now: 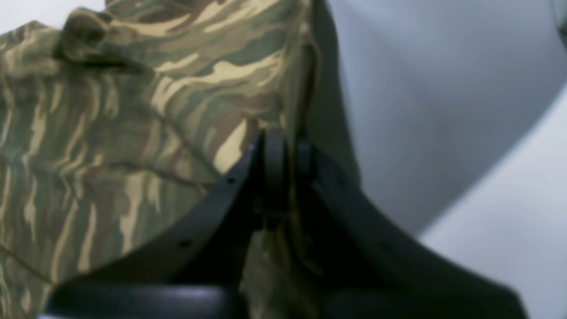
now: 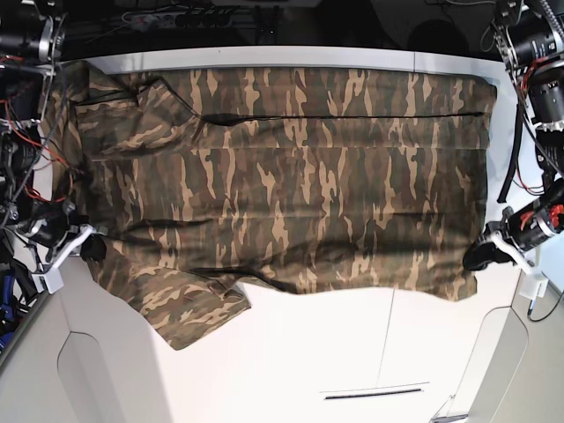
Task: Fold the T-shirt properly
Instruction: 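Fold the hem half over toward the collar with both grippers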
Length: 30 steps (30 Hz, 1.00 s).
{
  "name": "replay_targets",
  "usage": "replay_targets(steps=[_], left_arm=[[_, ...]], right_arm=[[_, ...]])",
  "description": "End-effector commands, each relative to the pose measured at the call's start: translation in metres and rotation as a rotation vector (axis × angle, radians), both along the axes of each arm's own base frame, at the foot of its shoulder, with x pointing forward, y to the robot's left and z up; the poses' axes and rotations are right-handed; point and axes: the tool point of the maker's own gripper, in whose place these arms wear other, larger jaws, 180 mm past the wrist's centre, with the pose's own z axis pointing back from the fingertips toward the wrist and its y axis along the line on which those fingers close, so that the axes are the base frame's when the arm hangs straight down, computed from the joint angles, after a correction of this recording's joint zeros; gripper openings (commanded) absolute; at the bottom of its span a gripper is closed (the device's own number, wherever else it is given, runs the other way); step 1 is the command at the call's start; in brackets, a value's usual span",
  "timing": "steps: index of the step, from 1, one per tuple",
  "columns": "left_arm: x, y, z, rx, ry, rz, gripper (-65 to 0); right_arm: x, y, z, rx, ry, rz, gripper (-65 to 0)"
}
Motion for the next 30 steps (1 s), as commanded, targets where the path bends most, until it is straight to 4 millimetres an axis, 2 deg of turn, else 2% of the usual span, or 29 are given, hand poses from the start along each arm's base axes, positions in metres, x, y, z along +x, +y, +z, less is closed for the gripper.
replay_targets(steps=[1,8,16,21,26,30], left_arm=[[0.006,0.006,0.025,0.024,-0.076,-0.014,-65.0],[-0.028,0.001,0.012,0.099,-0.033,-0.066,-65.0],[-0.061,-0.013,0.0,0.144,0.002,-0.128,-65.0],[-0.08,-0.021,-0.008,0.181,0.029,-0.164,-65.0],[-0.084,-0.02,-0.011,0.195,0.042,-0.166,-65.0],[-0.082,-0.02,-0.009,0.19,0.028,-0.162,-65.0]], right_arm=[[0.01,-0.008,0.022,-0.006,-0.066,-0.002,-65.0],[-0.014,-0.009,0.018,-0.054,-0.062,0.03,-65.0],[-0.04,-0.009,-0.002,-0.057,-0.011,0.032,-65.0],[-0.056,-0.016,-0.014,-0.054,0.021,0.01,-65.0],[-0.068,-0.027,-0.02,-0.044,0.025,-0.031,-65.0],[-0.071,-0.028,-0.022,-0.033,0.011,-0.046,-65.0]])
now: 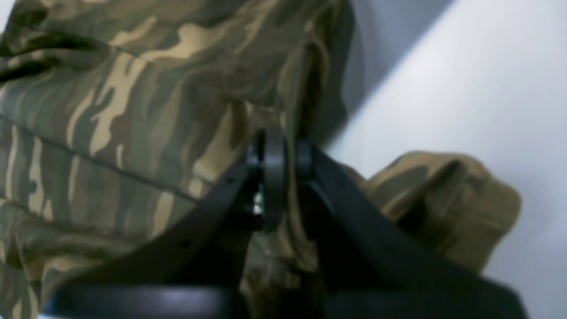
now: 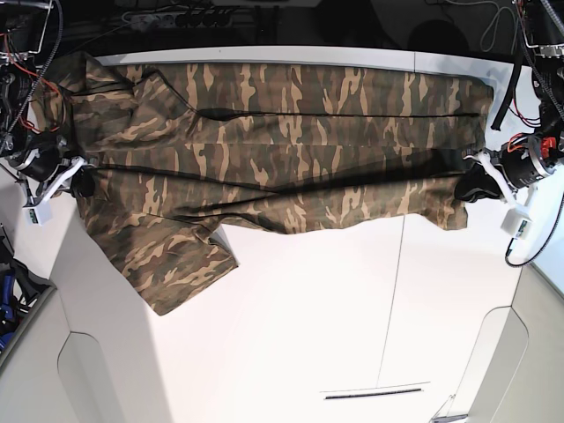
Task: Fold the T-shirt properly
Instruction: 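Fold the hem half over toward the collar with both grippers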
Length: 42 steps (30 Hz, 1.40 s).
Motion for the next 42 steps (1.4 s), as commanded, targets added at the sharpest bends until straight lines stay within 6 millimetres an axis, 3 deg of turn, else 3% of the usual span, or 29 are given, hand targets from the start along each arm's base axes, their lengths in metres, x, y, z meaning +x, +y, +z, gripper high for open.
replay_targets(steps=[1,4,6,14,20,24,29,34,42], left_arm=[[0.009,0.003,0.017,0.006,-0.059,-0.01,-65.0],[0.009,0.003,0.017,0.006,-0.059,-0.01,-65.0],[0.009,0.003,0.017,0.007,-0.059,-0.01,-65.0],[0.009,0.003,0.017,0.007,-0.058,-0.01,-65.0],[0.009,0.003,0.017,0.006,-0.059,-0.01,-65.0],[0.009,0.003,0.017,0.006,-0.059,-0.01,-65.0],[0.009,0.003,0.017,0.007,-0.058,-0.01,-65.0],[0.009,0.003,0.017,0.006,-0.059,-0.01,-65.0],[0.01,0.002,0.018,-0.001,-0.061,-0.01,-65.0]], right_arm=[[0.013,-0.007,0.018,-0.009,-0.068,-0.006,-65.0],[0.018,-0.007,0.022,-0.002,-0.102,-0.014,-39.2],[0.024,-0.008,0.029,0.003,-0.144,-0.023,-31.6],[0.067,-0.032,0.07,-0.03,-0.287,-0.144,-31.4],[0.101,-0.022,0.093,-0.049,-0.4,-0.155,-31.4],[0.122,-0.012,0.081,0.007,-0.395,-0.195,-31.4],[0.142,-0.003,0.049,0.071,-0.338,-0.235,-31.4],[0.145,0.015,0.024,0.124,-0.271,-0.231,-31.6],[0.142,0.052,0.014,0.187,-0.253,-0.183,-32.9]])
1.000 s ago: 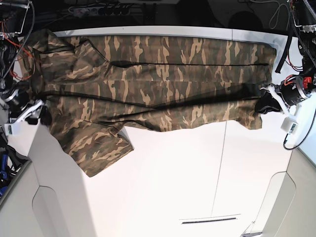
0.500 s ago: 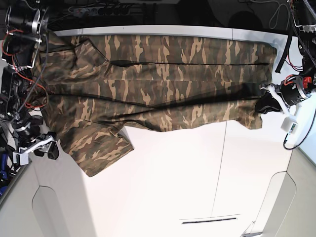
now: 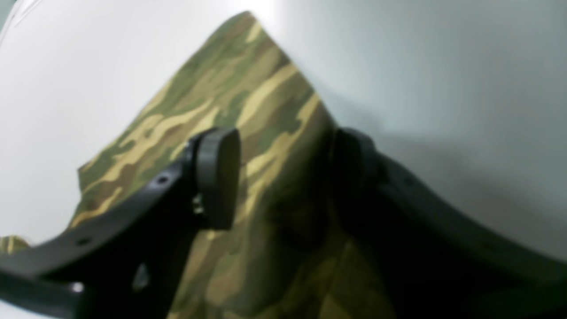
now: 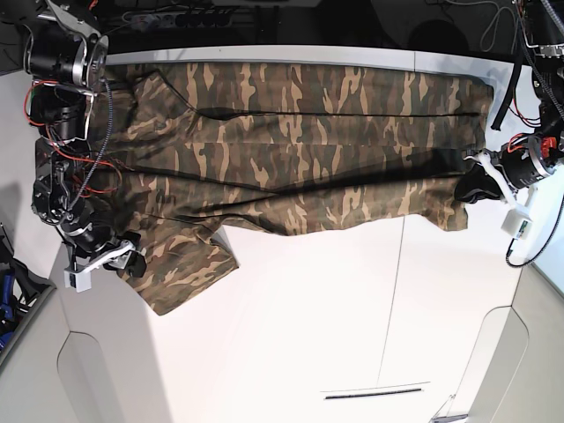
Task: Fold the T-shirt properly
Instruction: 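Fold the hem half over toward the collar with both grippers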
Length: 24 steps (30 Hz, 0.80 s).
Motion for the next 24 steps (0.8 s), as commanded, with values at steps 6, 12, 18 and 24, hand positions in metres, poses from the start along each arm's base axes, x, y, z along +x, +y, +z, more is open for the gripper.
replay_targets(steps=[6,12,18,24], left_arm=[[0.009,0.003,0.017,0.004,-0.057,-0.011,-65.0],[0.01,0.003,0.018,0.004,-0.06,-0.011,-65.0],[0.014,0.001,0.024,-0.002,-0.08,-0.015,-65.0],[0.007,-0.001,0.018,0.0,-0.028,-0.031,-65.0]], right_arm=[[0.01,0.002,0.015,0.002,-0.037,0.016,-55.9],[0.011,0.004,0.021,0.001,-0.06,0.047,-65.0],[0.007,0.004,0.041,0.0,-0.034,0.095,-65.0],[-0.029,0.006,0.066,-0.025,-0.029,0.187,-65.0]])
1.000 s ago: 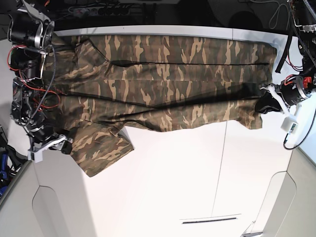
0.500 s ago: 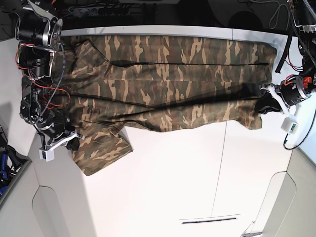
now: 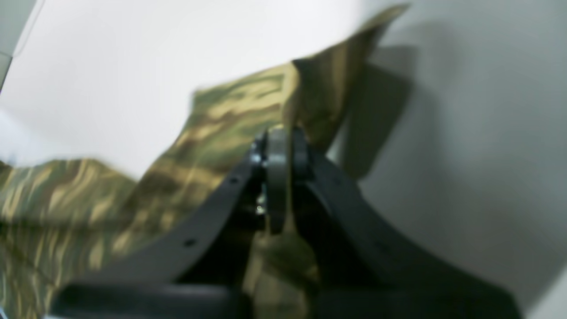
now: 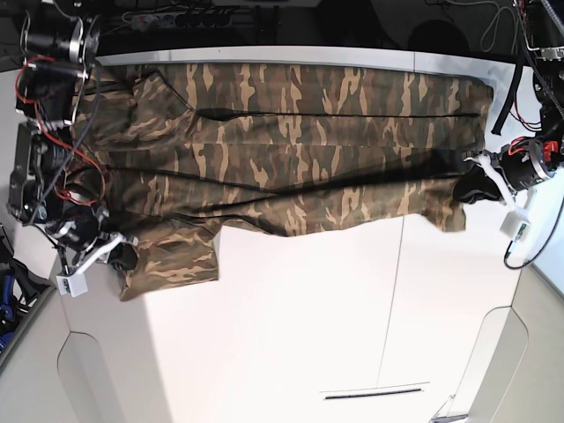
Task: Fold the T-shirt properly
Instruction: 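Fold the hem half over toward the collar with both grippers, then release the folded strip and regrasp its ends with both grippers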
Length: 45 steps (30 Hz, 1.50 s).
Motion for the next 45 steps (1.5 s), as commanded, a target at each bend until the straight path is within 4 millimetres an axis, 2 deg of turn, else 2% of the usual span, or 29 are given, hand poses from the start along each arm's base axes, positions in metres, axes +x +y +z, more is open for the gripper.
replay_targets(steps=[1,10,16,25,30,31,33,34,36,37,38,42,45], left_arm=[[0.009,0.003,0.017,0.003,-0.056,-0.012,-65.0],[0.002,0.008,0.039,0.03,-0.119,-0.002,-65.0],[-0.013,0.007,0.045,0.065,-0.124,-0.019,-65.0],[-0.036,-0.002,0.035,0.081,-0.076,-0.053,-65.0],[-0.051,-0.002,0.024,0.079,-0.03,-0.055,-65.0],[-0.053,-0.002,0.022,0.079,-0.024,-0.055,-64.5],[-0.055,-0.002,0.021,0.078,-0.017,-0.055,-56.5],[-0.055,-0.002,0.021,0.078,-0.017,-0.055,-51.2],[-0.055,-0.002,0.021,0.079,-0.015,-0.055,-41.4],[-0.055,-0.002,0.021,0.079,-0.015,-0.055,-38.5],[-0.055,-0.002,0.021,0.079,-0.015,-0.055,-37.7],[-0.053,0.006,0.025,0.086,-0.031,-0.031,-37.7],[-0.05,0.026,0.038,0.099,-0.072,0.039,-37.7]], right_arm=[[0.004,-0.007,0.025,-0.007,-0.081,0.006,-65.0],[-0.066,-0.027,0.062,-0.068,-0.163,0.012,-65.0],[-0.099,-0.039,0.075,-0.009,-0.149,-0.004,-65.0],[-0.147,-0.054,0.049,0.064,-0.036,-0.069,-65.0],[-0.178,-0.049,0.019,0.055,0.071,-0.094,-65.0],[-0.182,-0.047,0.013,0.055,0.088,-0.101,-65.0],[-0.187,-0.044,0.005,0.062,0.112,-0.115,-65.0],[-0.189,-0.043,0.001,0.064,0.123,-0.122,-59.9],[-0.191,-0.042,-0.004,0.073,0.135,-0.129,-43.5],[-0.192,-0.042,-0.005,0.075,0.138,-0.13,-38.3],[-0.191,-0.042,-0.005,0.074,0.138,-0.131,-35.9],[-0.191,-0.053,0.002,0.065,0.121,-0.159,-35.9],[-0.19,-0.068,0.017,0.052,0.075,-0.2,-35.9]])
